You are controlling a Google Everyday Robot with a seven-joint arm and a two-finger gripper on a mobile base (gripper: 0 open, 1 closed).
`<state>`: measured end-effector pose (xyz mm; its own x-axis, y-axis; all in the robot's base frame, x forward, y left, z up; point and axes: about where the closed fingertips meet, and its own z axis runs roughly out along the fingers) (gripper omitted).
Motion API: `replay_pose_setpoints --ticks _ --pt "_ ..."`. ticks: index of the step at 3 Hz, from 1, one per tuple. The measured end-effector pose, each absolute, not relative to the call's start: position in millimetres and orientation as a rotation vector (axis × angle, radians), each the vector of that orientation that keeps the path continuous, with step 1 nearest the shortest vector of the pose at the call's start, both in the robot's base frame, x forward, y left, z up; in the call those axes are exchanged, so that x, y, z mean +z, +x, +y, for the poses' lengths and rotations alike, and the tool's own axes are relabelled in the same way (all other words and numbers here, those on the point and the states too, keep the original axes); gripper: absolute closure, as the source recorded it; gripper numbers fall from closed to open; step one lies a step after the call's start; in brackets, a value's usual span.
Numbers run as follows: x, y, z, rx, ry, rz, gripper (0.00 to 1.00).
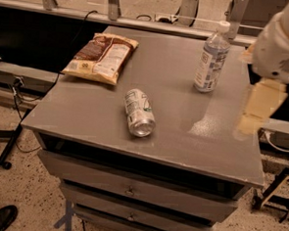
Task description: Place 7up can upright
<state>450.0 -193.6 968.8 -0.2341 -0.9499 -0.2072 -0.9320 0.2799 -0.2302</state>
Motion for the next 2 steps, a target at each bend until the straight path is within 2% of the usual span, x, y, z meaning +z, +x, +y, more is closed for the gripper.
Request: replay_pose_setpoints --ticks 2 --pt "937 497 -115 0.066 -1.578 2.444 0.0"
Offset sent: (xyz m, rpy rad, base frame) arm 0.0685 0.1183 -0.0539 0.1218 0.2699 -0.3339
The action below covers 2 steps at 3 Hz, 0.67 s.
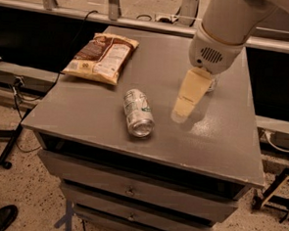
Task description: Place 7up can upright
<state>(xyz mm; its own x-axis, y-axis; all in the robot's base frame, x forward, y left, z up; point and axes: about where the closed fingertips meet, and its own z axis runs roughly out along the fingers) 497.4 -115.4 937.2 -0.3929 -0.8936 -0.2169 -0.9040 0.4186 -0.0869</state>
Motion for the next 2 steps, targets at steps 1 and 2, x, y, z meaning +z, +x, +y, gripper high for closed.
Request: replay_pose_setpoints --ticks 1,2 --pt "919 507 -91 0.179 -1.407 2.57 0.0" --pt "912 511 -58 0.237 -1.243 2.646 0.0"
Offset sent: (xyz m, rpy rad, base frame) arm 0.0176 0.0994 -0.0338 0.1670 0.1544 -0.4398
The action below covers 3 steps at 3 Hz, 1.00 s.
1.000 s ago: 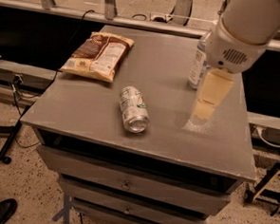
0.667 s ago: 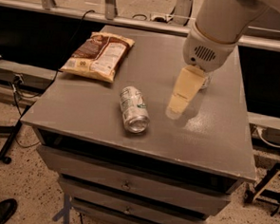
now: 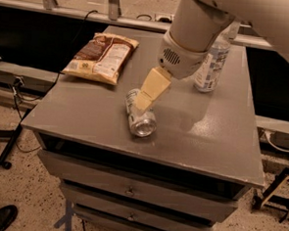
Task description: Place 7up can upright
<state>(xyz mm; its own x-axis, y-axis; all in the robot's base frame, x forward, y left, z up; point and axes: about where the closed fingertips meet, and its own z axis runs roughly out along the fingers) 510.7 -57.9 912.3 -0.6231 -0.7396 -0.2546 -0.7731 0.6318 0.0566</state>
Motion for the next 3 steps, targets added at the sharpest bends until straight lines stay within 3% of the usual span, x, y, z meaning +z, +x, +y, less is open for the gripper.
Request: replay_pose_setpoints --ticks 3 --pt "865 538 3 0.208 -0.859 2.76 0.0"
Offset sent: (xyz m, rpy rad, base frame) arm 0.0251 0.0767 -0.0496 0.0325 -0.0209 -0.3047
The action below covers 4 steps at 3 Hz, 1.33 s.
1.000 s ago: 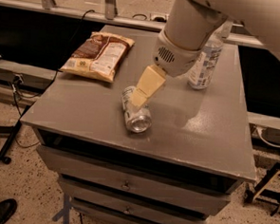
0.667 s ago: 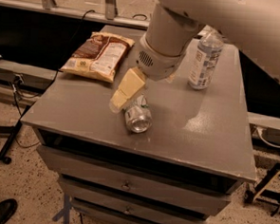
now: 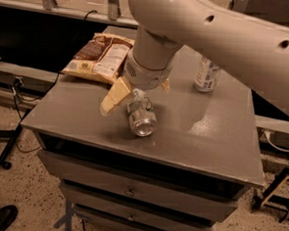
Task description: Place 7up can upright
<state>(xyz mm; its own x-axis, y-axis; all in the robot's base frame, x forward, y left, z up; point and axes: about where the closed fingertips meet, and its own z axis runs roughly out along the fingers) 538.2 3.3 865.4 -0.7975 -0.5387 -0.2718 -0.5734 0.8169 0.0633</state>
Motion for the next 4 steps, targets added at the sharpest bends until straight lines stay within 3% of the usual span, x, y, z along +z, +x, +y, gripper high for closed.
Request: replay_pose_setpoints --ticks 1,2,4 --pt "852 552 0 0.157 -0.773 2.801 0.0" --pt "841 560 -11 0.085 -0.695 2.836 0.16" --pt "873 573 -24 0.031 -0.644 2.763 0.64"
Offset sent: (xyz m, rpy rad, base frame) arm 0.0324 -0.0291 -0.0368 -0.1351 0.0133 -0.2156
